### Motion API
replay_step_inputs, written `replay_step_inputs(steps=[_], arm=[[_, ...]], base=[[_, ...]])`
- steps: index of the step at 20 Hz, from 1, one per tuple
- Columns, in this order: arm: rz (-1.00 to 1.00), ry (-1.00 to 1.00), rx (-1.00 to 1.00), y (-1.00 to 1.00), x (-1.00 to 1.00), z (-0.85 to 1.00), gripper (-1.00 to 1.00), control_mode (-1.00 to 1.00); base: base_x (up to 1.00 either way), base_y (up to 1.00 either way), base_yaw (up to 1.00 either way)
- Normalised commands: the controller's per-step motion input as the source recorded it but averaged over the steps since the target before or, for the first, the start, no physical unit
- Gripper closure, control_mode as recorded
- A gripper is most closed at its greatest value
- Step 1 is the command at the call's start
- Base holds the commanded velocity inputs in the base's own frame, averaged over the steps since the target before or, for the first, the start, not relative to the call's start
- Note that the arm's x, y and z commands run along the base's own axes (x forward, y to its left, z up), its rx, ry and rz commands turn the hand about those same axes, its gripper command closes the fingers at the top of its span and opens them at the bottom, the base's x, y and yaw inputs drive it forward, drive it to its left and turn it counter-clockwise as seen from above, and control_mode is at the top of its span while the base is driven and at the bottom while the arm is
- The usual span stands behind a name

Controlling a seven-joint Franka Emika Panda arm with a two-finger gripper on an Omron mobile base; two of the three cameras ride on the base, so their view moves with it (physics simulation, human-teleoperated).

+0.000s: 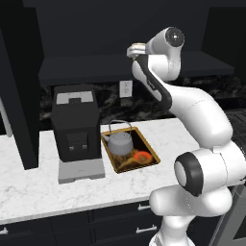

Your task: Pick the kettle from the counter and place it on the tray. Then pick the mug from the cabinet and place it on the tray. Then close the cabinet doors.

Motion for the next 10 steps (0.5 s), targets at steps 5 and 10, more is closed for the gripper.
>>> replay_step_inputs(steps=[5,10], arm=[[0.0,0.0,0.0,0.0,0.14,-0.02,-1.0,-1.0],[0.0,0.0,0.0,0.0,0.14,0.0,-1.0,-1.0]], base=[[0.0,0.0,0.0],[0.0,0.0,0.0]])
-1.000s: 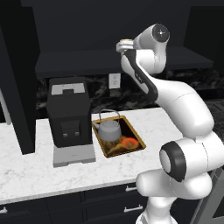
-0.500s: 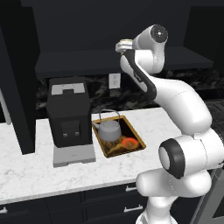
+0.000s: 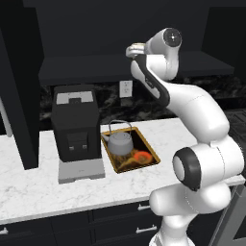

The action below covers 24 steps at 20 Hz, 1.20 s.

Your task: Pick the kettle from the counter and place it on the tray. Then pick the mug from the cabinet and place it on the tray. Then close the cabinet doors.

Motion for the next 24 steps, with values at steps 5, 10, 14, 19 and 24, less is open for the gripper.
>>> replay_step_inputs(steps=[5,10,14,19,24], arm=[[0.0,0.0,0.0,0.0,0.23,0.0,-1.0,-1.0],[0.0,0.0,0.0,0.0,0.06,0.0,-1.0,-1.0],[0.0,0.0,0.0,0.02,0.0,0.0,1.0,-1.0],[0.0,0.0,0.0,0.0,0.07,-0.07,1.0,-1.0],[0.0,0.0,0.01,0.0,0.02,-0.03,1.0,-1.0]], base=[[0.0,0.0,0.0],[0.0,0.0,0.0],[0.0,0.0,0.0],[0.0,0.0,0.0],[0.0,0.0,0.0]])
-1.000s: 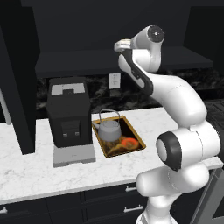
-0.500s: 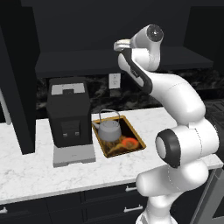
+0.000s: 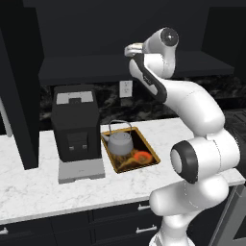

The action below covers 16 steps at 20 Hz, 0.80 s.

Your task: Pick the kettle from the counter and place it on the tray. Then pick the mug from the cabinet and place it on the tray. Then close the cabinet doors.

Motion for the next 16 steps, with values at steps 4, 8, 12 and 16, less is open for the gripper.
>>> replay_step_inputs(steps=[4,8,12,16], arm=[[0.01,0.0,0.02,0.0,-0.07,0.01,1.0,-1.0],[0.06,0.01,0.05,0.0,-0.33,0.14,1.0,-1.0],[0.18,0.0,0.05,0.0,-0.83,0.11,1.0,-1.0],[0.25,0.0,0.0,0.0,-1.0,0.0,1.0,-1.0]], base=[[0.0,0.0,0.0],[0.0,0.0,0.0],[0.0,0.0,0.0],[0.0,0.0,0.0]])
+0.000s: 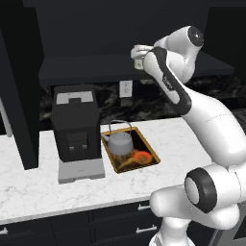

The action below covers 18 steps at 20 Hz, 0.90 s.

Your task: Pick the kettle from the counter and place it on the tray. Then pick the mug from the cabinet and place it on the tray. Then close the cabinet doors.

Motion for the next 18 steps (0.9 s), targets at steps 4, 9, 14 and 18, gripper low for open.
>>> replay_step_inputs(steps=[4,9,14,18], arm=[[0.31,0.0,0.0,0.0,-1.0,-0.03,1.0,-1.0],[0.39,-0.02,0.0,-0.06,-1.0,-0.21,1.0,-1.0],[0.38,0.0,-0.01,-0.03,-1.0,-0.44,1.0,-1.0],[0.12,0.13,-0.16,0.08,-0.78,-0.93,1.0,-1.0]], base=[[0.0,0.0,0.0],[0.0,0.0,0.0],[0.0,0.0,0.0],[0.0,0.0,0.0]])
